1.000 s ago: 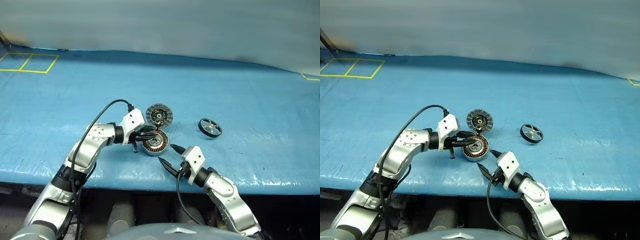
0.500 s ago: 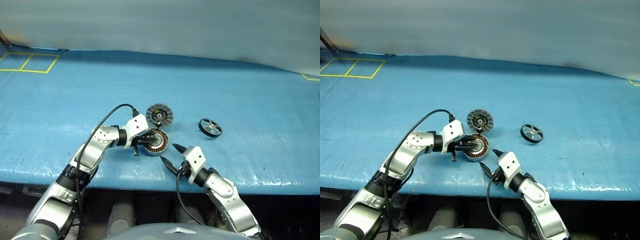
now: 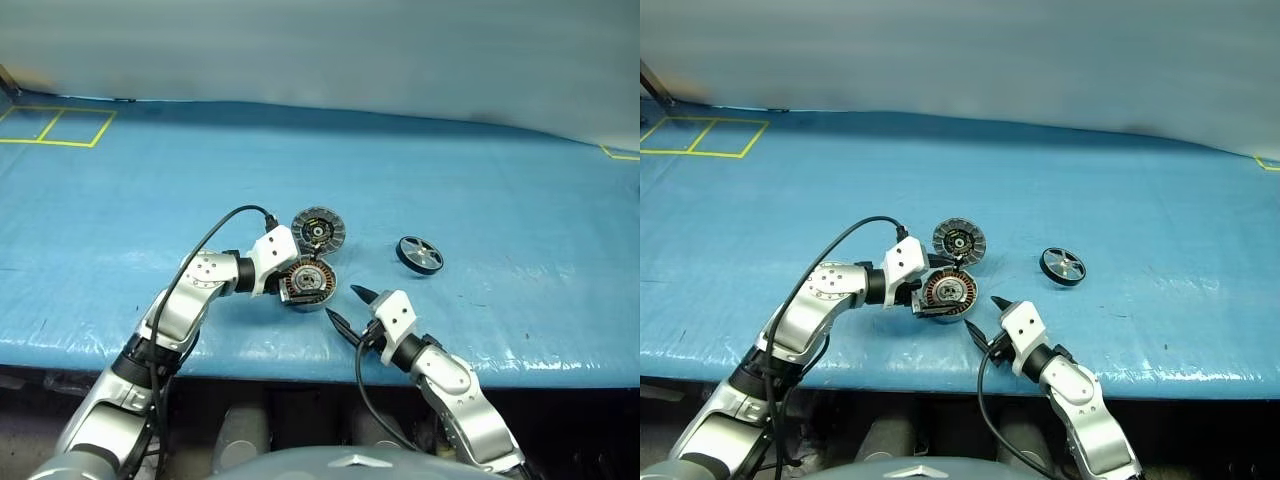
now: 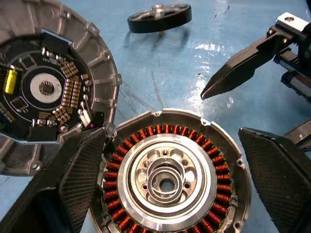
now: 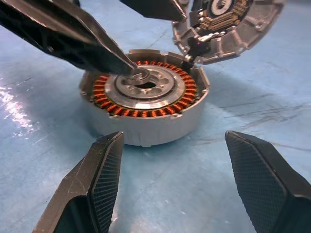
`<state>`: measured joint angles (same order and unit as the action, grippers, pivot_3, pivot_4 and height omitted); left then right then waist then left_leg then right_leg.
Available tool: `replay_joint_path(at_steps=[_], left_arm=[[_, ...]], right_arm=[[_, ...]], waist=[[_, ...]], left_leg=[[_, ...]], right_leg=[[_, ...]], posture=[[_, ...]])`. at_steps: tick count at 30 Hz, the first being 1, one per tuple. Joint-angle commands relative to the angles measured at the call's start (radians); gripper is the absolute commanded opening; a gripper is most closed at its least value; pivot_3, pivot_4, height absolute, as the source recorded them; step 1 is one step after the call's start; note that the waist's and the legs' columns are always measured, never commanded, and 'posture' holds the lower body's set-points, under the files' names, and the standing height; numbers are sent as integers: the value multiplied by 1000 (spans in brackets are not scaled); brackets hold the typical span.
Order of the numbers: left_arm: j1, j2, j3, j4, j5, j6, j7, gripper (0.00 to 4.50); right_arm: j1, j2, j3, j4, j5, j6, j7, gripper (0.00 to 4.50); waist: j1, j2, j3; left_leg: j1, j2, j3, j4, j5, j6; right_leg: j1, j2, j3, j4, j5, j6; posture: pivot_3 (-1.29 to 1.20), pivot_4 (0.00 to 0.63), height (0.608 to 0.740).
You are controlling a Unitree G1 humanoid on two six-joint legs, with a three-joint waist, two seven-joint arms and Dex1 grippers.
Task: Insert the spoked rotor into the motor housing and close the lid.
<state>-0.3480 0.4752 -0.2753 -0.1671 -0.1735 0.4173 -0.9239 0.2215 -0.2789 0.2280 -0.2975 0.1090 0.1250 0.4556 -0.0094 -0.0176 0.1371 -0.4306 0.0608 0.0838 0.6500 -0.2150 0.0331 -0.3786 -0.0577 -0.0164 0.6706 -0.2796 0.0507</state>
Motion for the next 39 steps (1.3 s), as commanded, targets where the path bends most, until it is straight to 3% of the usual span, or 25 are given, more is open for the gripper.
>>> replay_joint_path(at_steps=[1,3,10,11,12,17,23,39], left_arm=[[53,10,84,-152,-75,50,32,3190],[121,10,128,-210,-91,60,73,2526],[374,-10,211,-310,-119,-2,175,154],[406,-9,209,-314,-116,-31,175,0],[434,-17,209,-320,-125,-49,177,0],[534,-47,174,-304,-28,-205,253,0],[584,-77,127,-244,23,-295,285,0],[641,-142,94,-110,40,-496,318,0]], right_arm=[[-15,12,-54,-128,65,102,-31,3305],[-37,14,-61,-170,76,177,-48,2881],[-191,-2,17,-295,20,422,-99,564],[-221,-6,42,-315,-8,474,-117,213],[-257,-5,63,-330,-10,546,-124,42],[-418,8,187,-351,-71,757,-159,42],[-571,132,188,-306,-4,1083,-173,42],[-636,171,199,-229,15,1217,-220,42]], waist=[[-1,0,0],[-2,0,0],[-1,0,0],[1,0,0],[1,0,0],[-1,0,0],[-2,0,0],[-11,0,0]], left_leg=[[0,0,0,0,0,0],[0,0,0,0,0,0],[2,0,1,0,0,0],[2,0,2,0,0,0],[2,0,1,0,0,0],[1,0,2,1,0,0],[0,1,2,0,0,0],[-4,0,4,-1,0,0]], right_leg=[[0,0,1,0,0,0],[0,0,1,1,1,1],[-2,-2,1,3,-1,-2],[-3,-3,1,3,-2,-4],[-5,-3,1,3,-3,-5],[-6,-6,1,3,-3,-6],[-9,-8,0,3,-2,-9],[-15,-6,-1,3,-2,-9]], posture=[[0,150,740],[0,150,740],[0,150,740],[0,150,740],[0,150,740],[0,150,740],[0,150,740],[0,150,740]])
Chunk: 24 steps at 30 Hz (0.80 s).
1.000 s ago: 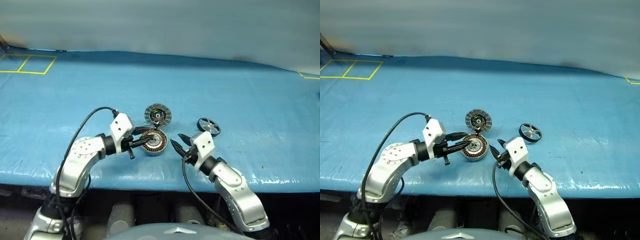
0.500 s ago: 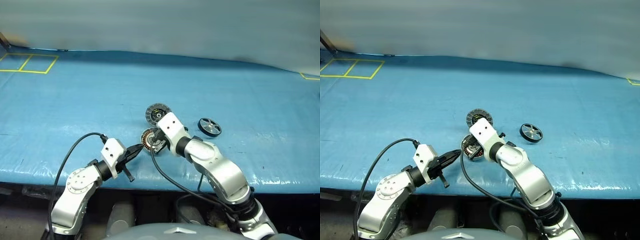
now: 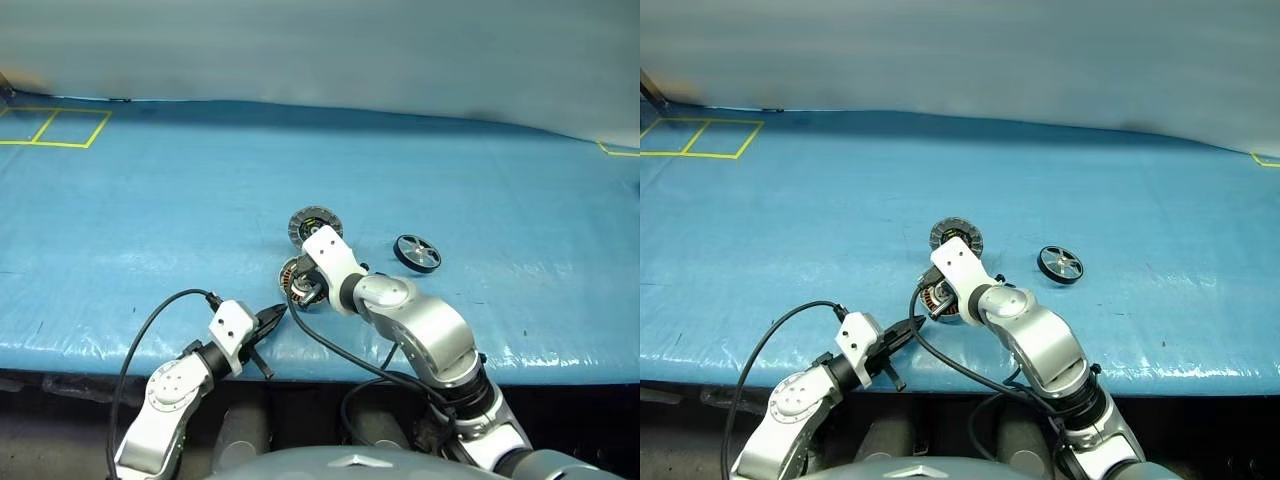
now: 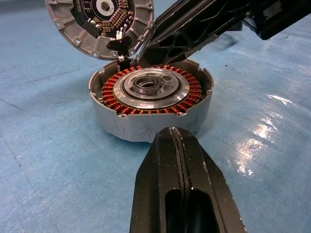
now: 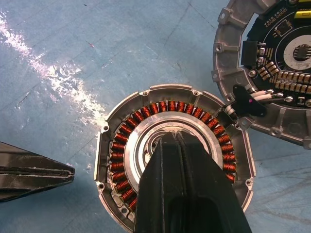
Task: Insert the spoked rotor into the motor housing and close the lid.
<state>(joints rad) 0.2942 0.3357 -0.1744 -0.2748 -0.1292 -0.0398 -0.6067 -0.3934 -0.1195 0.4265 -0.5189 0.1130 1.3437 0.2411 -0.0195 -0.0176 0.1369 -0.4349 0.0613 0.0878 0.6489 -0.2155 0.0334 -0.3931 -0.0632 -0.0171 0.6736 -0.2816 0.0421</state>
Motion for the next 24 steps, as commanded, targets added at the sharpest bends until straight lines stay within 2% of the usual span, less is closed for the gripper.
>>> replay_joint_path(at_steps=[1,7,24], left_arm=[[0,-3,-6,-1,-2,-42,3,0],[-1,-4,-5,10,-1,-51,9,0],[-8,-16,-10,29,0,-49,23,0]], right_arm=[[-22,13,3,-3,12,-4,-7,42],[-32,17,14,26,19,-9,-14,42],[-66,-57,59,20,15,57,-27,42]], waist=[[-2,0,0],[-4,0,0],[-5,0,0]], left_leg=[[0,0,0,0,0,0],[0,0,0,0,0,0],[-1,0,0,0,0,0]], right_leg=[[0,0,0,0,0,0],[0,1,0,0,0,0],[-1,-2,0,0,0,0]], posture=[[0,150,740],[0,150,740],[0,150,740]])
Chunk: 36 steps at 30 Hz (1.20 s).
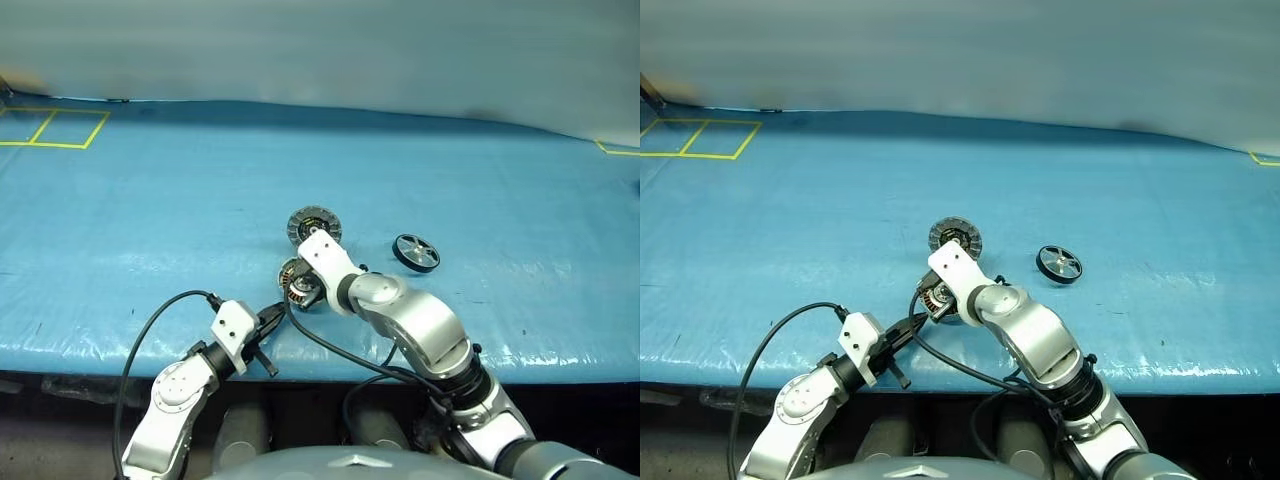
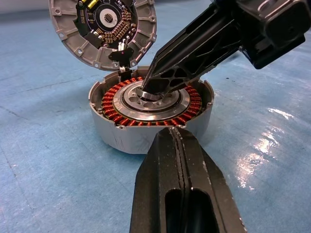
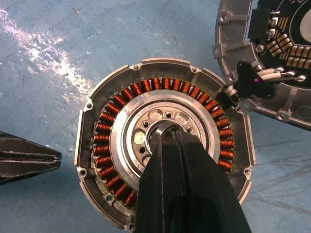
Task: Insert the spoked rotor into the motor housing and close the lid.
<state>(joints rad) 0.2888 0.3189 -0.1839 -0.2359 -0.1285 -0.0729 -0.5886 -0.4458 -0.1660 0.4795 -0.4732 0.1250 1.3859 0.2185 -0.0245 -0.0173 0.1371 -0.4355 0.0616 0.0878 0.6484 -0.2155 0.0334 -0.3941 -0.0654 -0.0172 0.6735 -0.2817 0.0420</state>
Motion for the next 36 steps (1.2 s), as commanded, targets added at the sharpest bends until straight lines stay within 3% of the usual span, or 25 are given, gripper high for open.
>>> replay_joint_path(at_steps=[1,36], left_arm=[[-2,1,0,-10,-1,-16,6,0],[1,14,-1,-11,-4,-6,-2,0]], right_arm=[[-17,-16,9,-28,3,19,-4,42],[-22,3,22,-27,36,-51,0,42]], waist=[[1,0,0],[-2,0,0]], left_leg=[[0,0,0,0,0,0],[-5,0,0,-1,0,0]], right_leg=[[0,0,0,0,0,0],[-5,3,-1,0,0,0]], posture=[[0,150,740],[0,150,740]])
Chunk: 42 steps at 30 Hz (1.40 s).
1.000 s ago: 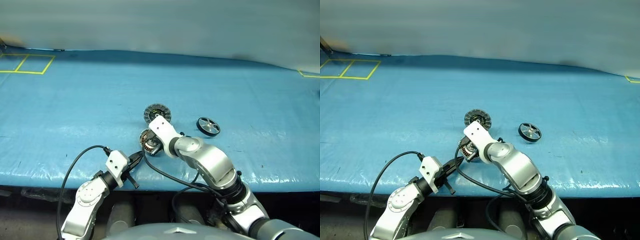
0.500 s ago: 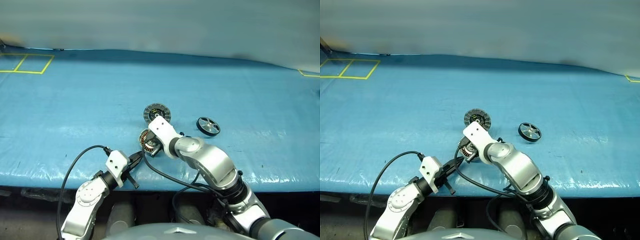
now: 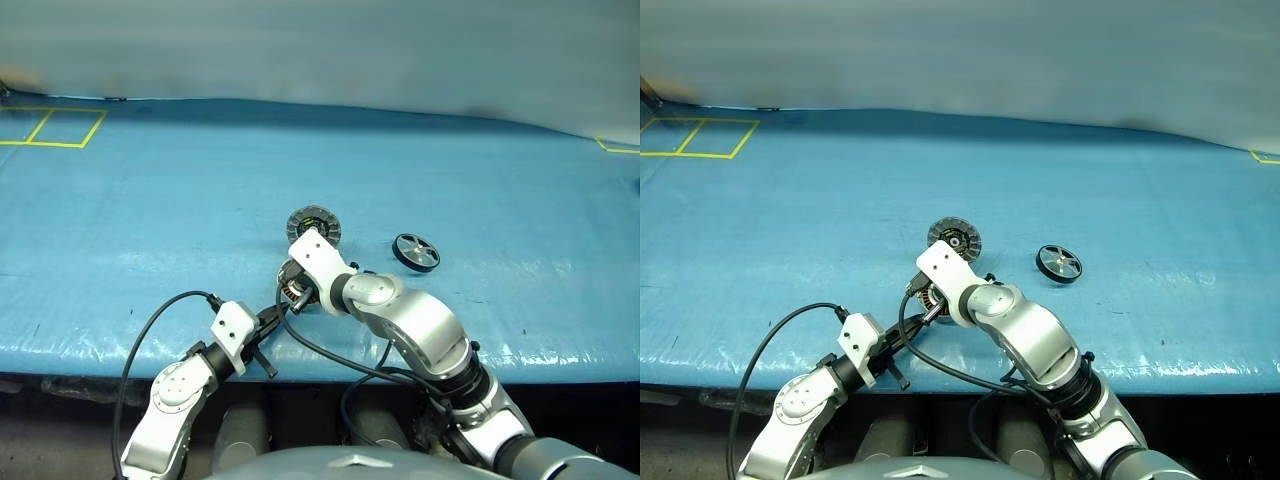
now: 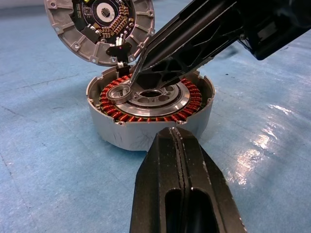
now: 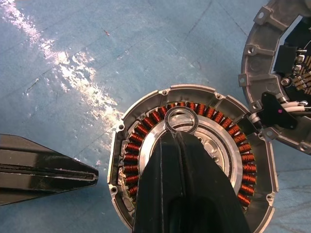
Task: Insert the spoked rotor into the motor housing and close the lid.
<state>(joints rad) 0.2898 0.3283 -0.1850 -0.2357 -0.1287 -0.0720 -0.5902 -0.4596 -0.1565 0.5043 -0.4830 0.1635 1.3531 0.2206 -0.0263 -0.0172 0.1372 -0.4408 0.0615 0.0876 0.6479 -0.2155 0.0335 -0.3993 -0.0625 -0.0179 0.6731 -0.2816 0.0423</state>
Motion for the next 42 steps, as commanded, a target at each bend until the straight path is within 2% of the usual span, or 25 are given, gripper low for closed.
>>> replay_joint_path(at_steps=[1,10,21,26,42], left_arm=[[0,4,0,-11,-5,-7,0,0],[-5,3,0,-9,-6,-5,0,0],[-5,-2,0,-5,-4,-10,4,0],[1,-4,0,-7,-3,-11,8,0],[-6,-10,-5,6,2,-12,12,0]], right_arm=[[-8,-10,-3,-18,-3,-17,-3,42],[-38,5,-31,-22,-3,-30,-11,42],[-75,25,10,81,-13,-87,-2,42],[-81,4,31,100,-14,-86,14,42],[-92,-89,64,40,-10,-30,49,42]], waist=[[0,0,0],[0,0,0],[-1,0,0],[-1,0,0],[2,0,0]], left_leg=[[0,0,0,0,0,0],[0,0,0,0,0,0],[-1,0,0,0,0,0],[-1,0,0,0,0,0],[-1,0,0,0,0,0]], right_leg=[[0,0,0,0,0,0],[0,0,0,0,0,0],[0,1,0,0,0,0],[0,1,0,0,3,5],[-1,-1,0,0,2,3]], posture=[[0,150,740],[0,150,740],[0,150,740],[0,150,740],[0,150,740]])
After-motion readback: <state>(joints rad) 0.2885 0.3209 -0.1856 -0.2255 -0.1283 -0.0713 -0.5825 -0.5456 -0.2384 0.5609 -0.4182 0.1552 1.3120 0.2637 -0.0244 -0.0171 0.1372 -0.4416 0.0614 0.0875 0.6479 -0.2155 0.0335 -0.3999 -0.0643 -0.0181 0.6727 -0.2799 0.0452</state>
